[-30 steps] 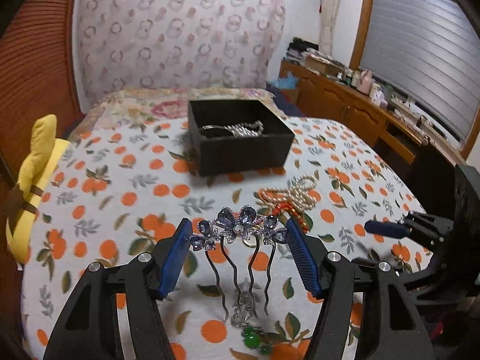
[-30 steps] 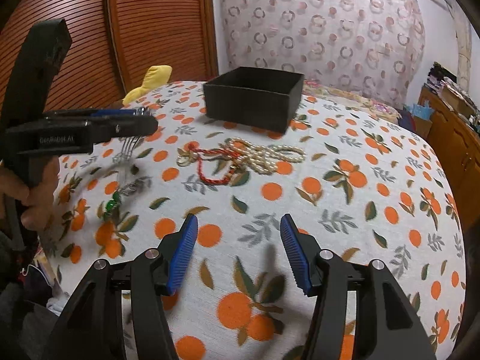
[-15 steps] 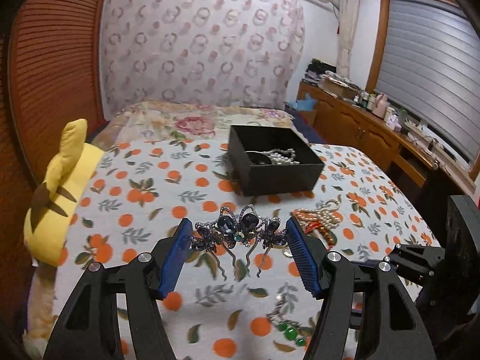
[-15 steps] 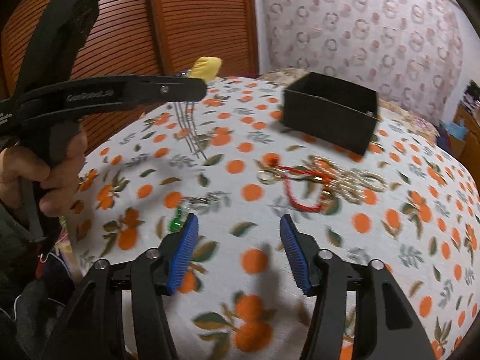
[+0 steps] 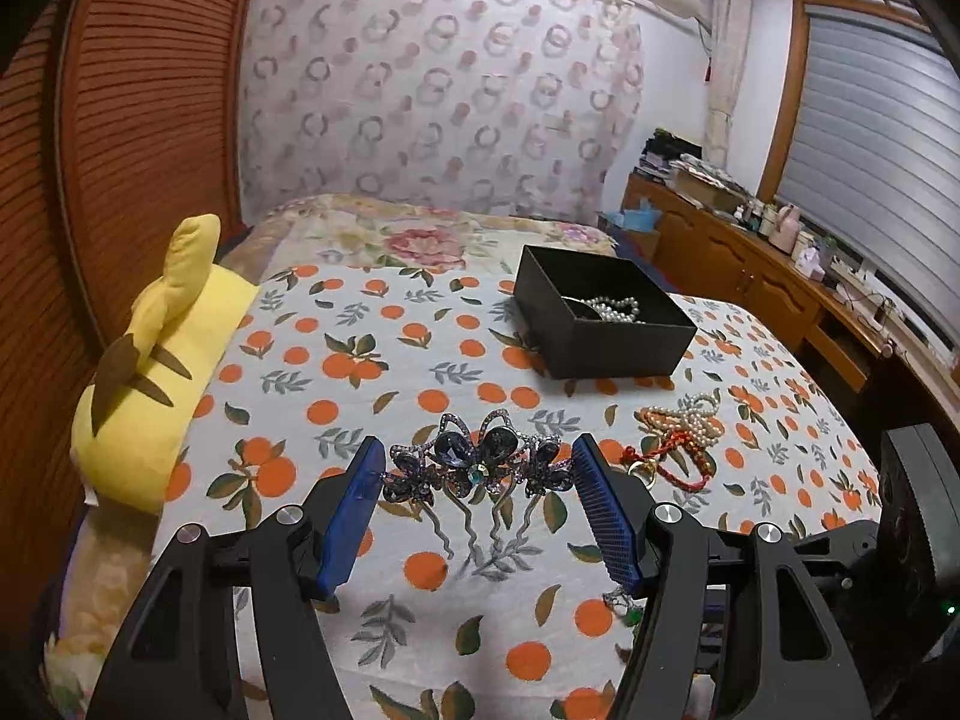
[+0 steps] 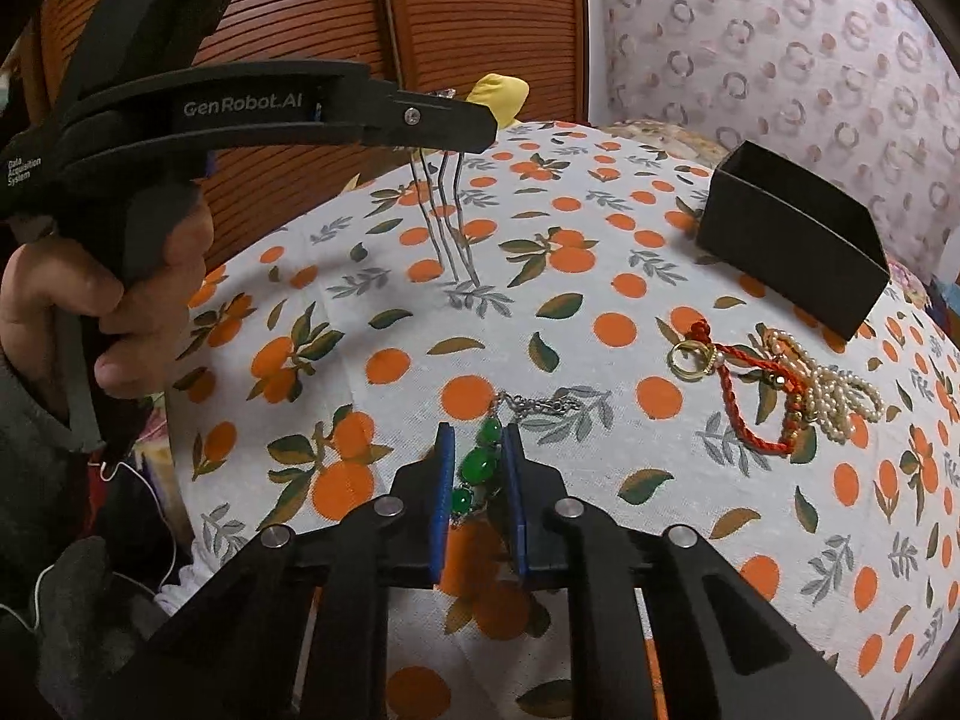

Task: Organize jewelry
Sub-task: 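Grasp the green jade pendant with the right gripper while the left holds the comb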

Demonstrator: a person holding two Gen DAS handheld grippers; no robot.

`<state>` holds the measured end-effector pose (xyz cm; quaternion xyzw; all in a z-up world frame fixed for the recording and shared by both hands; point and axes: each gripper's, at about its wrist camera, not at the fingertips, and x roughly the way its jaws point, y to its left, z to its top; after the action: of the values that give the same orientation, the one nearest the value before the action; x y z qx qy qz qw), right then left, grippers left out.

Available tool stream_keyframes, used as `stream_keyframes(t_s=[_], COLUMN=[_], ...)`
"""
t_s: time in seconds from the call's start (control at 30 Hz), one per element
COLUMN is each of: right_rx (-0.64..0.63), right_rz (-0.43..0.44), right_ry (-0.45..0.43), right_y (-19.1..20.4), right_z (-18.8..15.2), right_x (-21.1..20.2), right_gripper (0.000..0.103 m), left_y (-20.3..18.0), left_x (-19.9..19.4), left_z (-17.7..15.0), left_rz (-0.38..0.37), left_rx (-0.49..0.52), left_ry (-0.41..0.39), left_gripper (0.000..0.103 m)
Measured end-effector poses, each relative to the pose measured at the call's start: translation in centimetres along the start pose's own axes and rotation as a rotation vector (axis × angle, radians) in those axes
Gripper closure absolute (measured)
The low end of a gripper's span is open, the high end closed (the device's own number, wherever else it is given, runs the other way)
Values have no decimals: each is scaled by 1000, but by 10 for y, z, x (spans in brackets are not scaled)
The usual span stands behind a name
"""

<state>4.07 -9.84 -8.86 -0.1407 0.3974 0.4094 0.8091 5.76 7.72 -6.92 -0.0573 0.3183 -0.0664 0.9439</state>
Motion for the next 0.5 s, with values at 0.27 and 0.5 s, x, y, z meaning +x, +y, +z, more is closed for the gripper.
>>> stream_keyframes(t_s=[0.27, 0.5], right_rx=[-26, -39], right_rz=[-2, -28], right_ry=[10, 27], right_y=[6, 2], right_z=[0, 1], right_x=[1, 5], right_gripper=[85, 86], left_y=[0, 0], left_x=[0, 0], left_z=[0, 0], left_rz=[-1, 1], left_rx=[0, 1], left_ry=[-1, -1], left_gripper=[41, 41])
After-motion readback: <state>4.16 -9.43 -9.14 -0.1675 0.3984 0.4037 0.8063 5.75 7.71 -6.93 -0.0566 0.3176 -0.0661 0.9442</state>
